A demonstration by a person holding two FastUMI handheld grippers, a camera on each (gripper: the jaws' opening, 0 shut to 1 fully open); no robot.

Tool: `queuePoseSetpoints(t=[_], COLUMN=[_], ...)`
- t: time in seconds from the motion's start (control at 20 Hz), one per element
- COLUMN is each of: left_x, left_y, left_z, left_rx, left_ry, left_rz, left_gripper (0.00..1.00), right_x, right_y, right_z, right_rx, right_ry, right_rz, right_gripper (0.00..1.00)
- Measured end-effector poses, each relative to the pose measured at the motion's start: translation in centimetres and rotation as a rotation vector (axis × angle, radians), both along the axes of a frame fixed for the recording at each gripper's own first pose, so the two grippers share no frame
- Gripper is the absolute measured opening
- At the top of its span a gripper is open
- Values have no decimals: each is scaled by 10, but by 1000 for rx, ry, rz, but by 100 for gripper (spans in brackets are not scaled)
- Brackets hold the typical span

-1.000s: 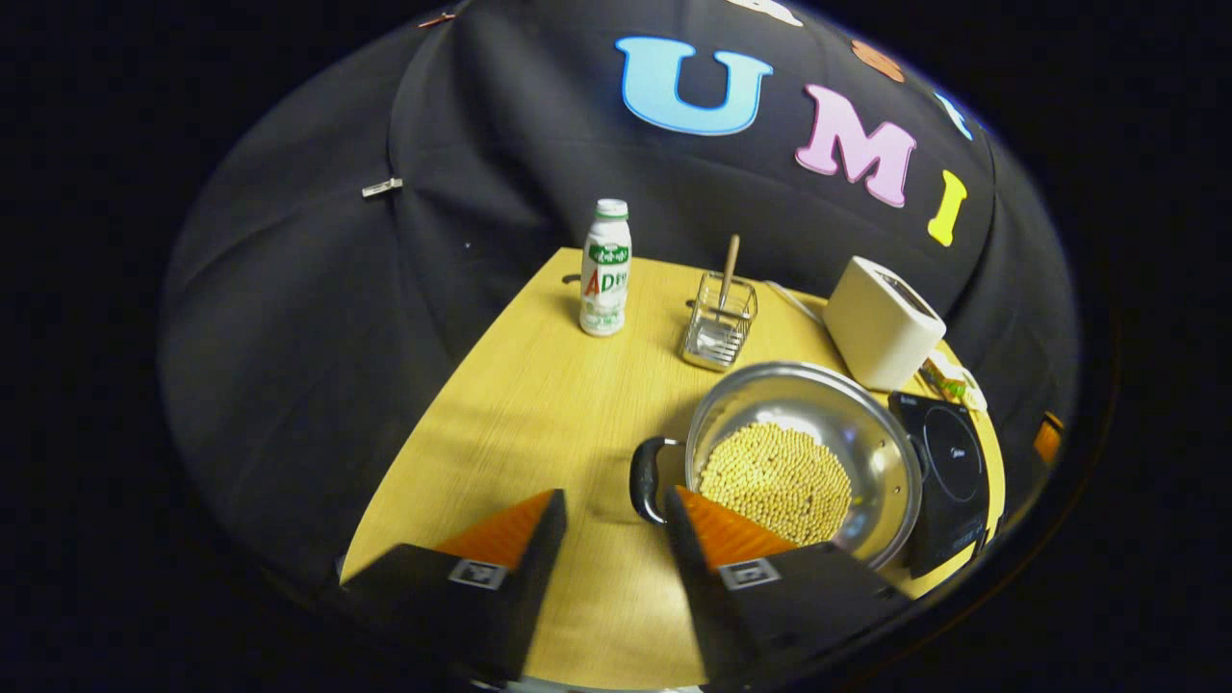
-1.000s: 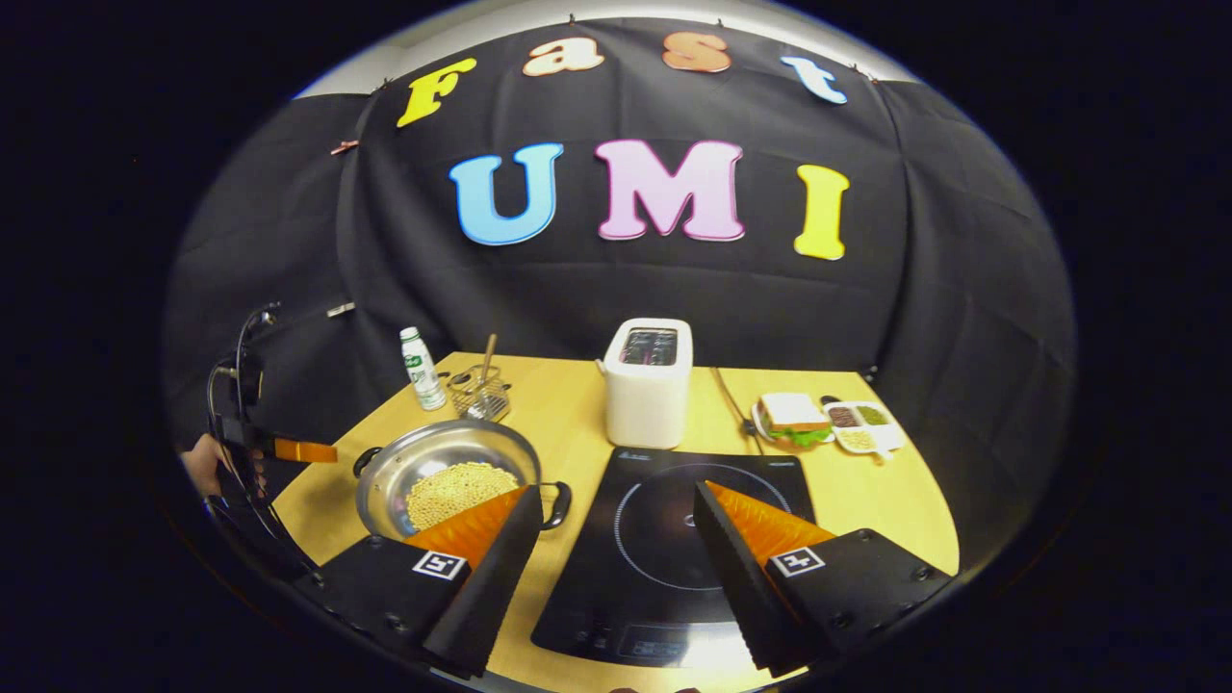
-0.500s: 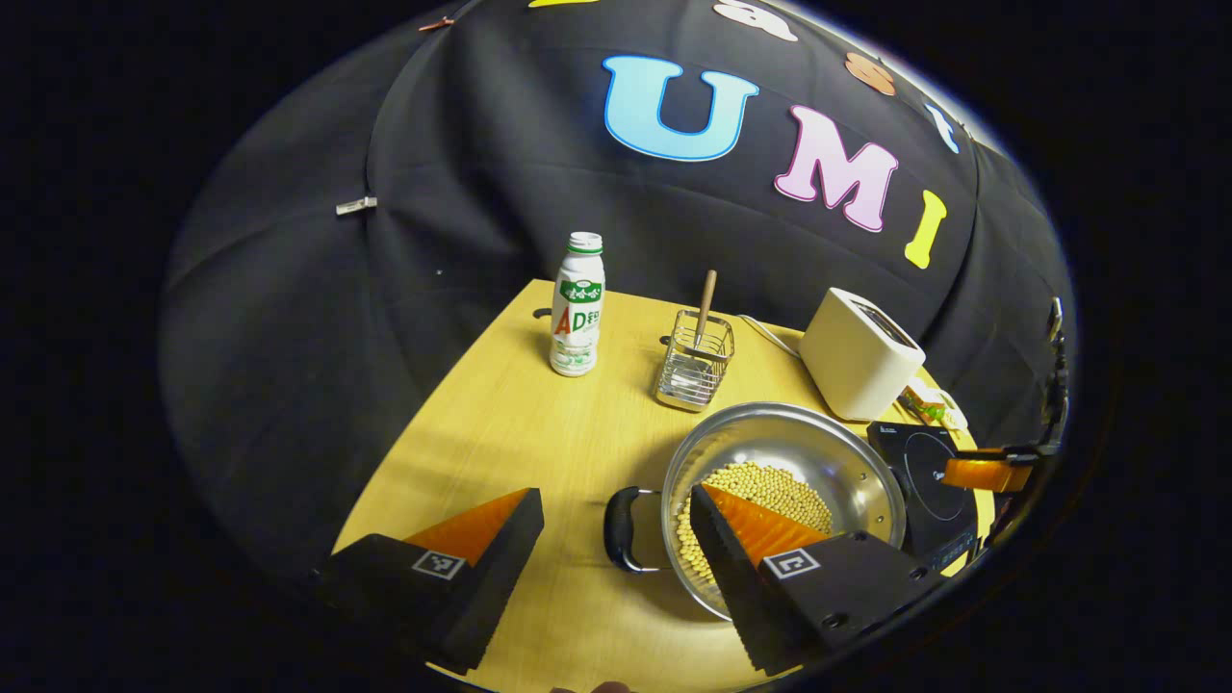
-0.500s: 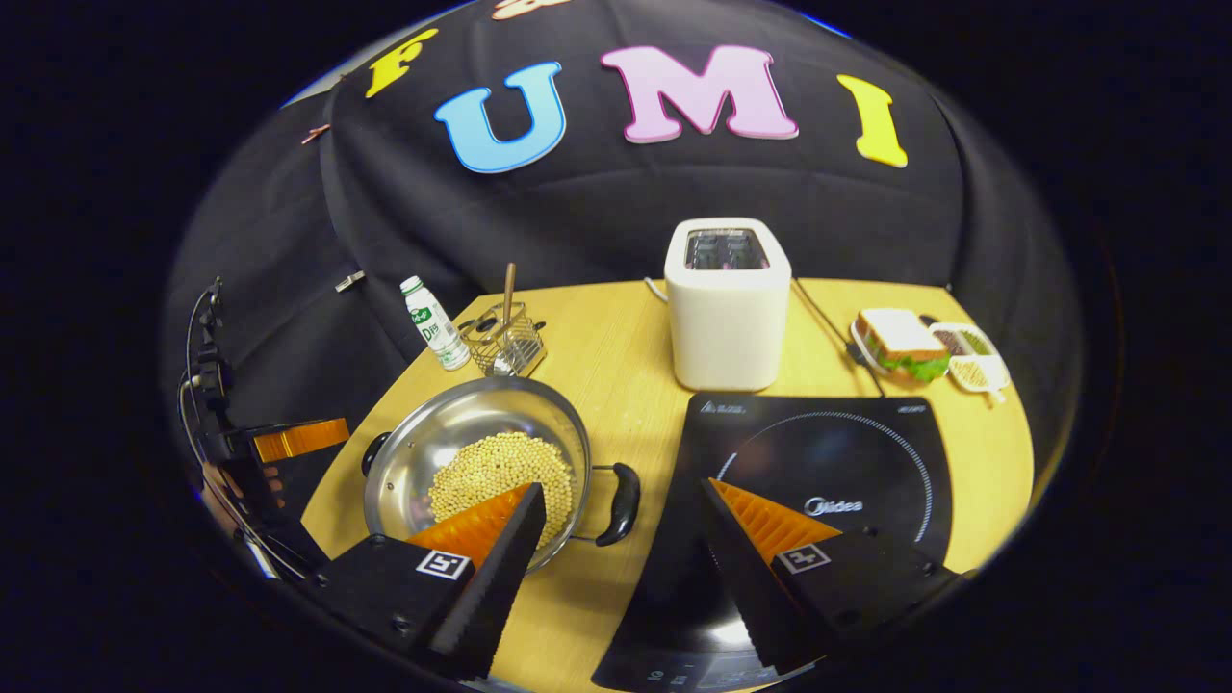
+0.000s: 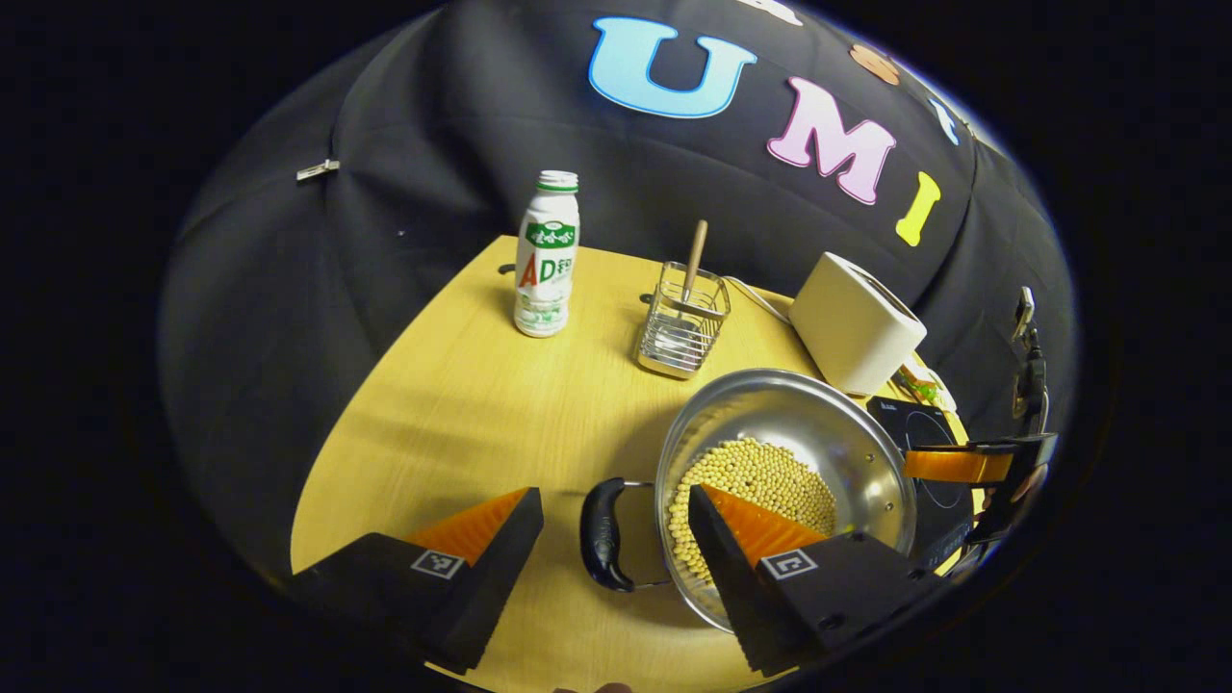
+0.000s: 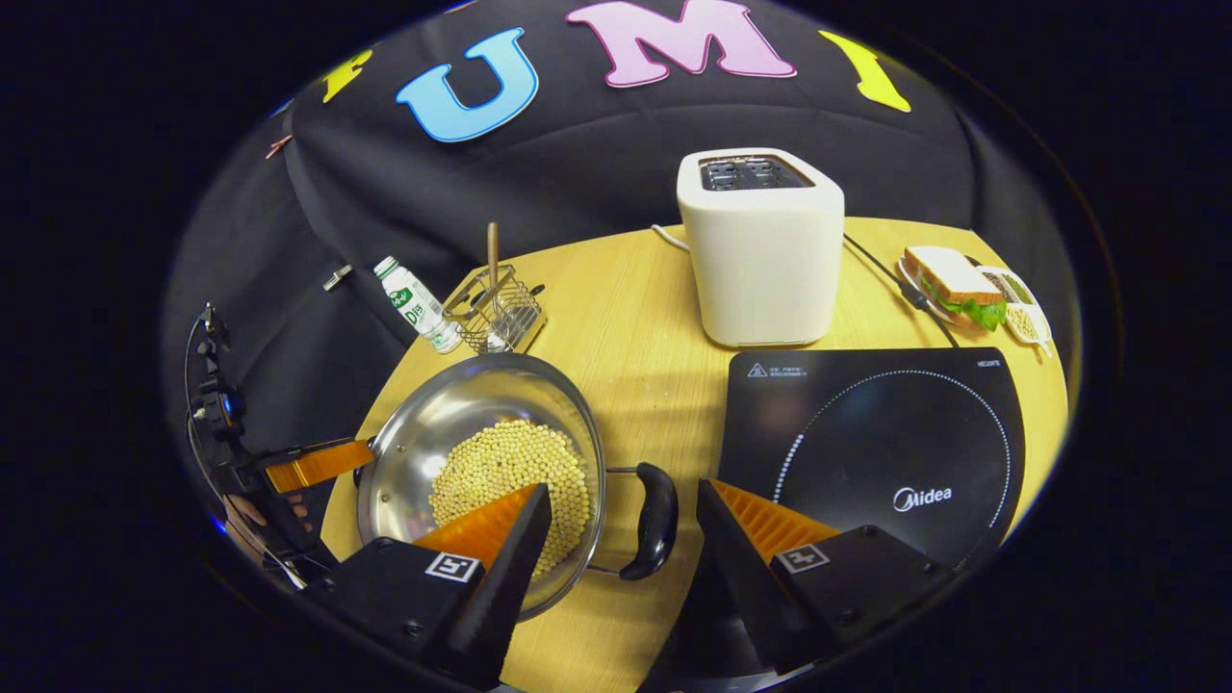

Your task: First push the handle of the pot to place it horizontally, then grasp the pot with both hands and set it on the induction cooktop.

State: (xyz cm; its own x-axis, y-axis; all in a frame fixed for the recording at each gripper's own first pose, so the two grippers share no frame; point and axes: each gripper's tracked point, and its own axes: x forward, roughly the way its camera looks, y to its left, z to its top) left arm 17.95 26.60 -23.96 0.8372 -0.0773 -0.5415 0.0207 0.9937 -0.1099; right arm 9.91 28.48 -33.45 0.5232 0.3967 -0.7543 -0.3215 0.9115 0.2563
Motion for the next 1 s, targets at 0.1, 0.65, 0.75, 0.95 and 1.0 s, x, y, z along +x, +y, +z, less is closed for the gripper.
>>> queuePoseSetpoints(t=[0.1, 0.65, 0.75, 0.95, 1.0], left_x=[4, 16, 17, 15, 15], left_y=[-2, -16, -13, -11, -11], left_z=[-7, -51, -60, -64, -64], left_rx=[6, -51, -45, -62, -60], left_ry=[22, 169, 202, 216, 221], left_rz=[-15, -70, -57, -53, -54], left_gripper=[95, 85, 77, 67, 67], right_x=[-1, 6, 6, 6, 6], right_y=[1, 4, 2, 4, 4], right_z=[-11, -36, -38, -42, -44], right_rx=[-21, -75, -110, -104, -101], right_ry=[26, 68, 57, 83, 96], right_rz=[1, 18, 29, 1, -6], right_gripper=[95, 62, 58, 58, 58])
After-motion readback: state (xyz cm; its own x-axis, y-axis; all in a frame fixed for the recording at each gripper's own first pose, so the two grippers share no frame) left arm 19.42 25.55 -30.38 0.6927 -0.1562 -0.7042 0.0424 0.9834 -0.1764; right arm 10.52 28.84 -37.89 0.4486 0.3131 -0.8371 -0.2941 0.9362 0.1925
